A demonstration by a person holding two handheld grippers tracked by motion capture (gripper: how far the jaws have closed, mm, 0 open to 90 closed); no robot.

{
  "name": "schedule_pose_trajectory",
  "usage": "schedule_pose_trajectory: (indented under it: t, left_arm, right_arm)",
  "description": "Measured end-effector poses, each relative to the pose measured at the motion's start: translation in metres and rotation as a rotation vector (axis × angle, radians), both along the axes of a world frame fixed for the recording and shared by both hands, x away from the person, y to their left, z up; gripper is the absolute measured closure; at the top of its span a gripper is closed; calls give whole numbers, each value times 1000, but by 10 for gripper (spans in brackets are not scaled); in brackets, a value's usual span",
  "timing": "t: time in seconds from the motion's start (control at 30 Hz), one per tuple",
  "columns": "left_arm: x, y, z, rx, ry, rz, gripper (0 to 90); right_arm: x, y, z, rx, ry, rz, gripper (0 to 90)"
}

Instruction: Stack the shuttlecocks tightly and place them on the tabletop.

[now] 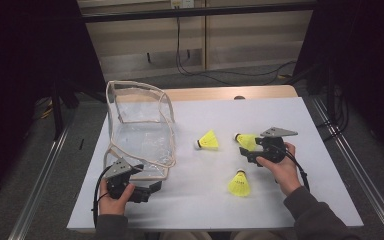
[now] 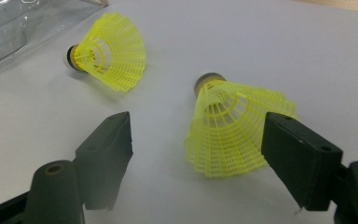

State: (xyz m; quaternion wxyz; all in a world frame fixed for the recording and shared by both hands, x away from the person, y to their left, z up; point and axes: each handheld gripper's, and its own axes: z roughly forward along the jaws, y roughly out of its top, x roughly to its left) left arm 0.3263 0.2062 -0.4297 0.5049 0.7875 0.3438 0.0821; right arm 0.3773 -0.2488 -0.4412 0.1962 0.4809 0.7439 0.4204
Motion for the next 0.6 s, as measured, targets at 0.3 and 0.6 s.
schedule_pose_trajectory:
  t: [0.3,0.6]
  left_arm:
    - [0,0,0,1,-1,0,24]
    - [0,0,0,2,-1,0,24]
  right_arm:
    - [8,2,-6,-16,16,-24,243]
    - [14,6,-7,-19,12,-27,254]
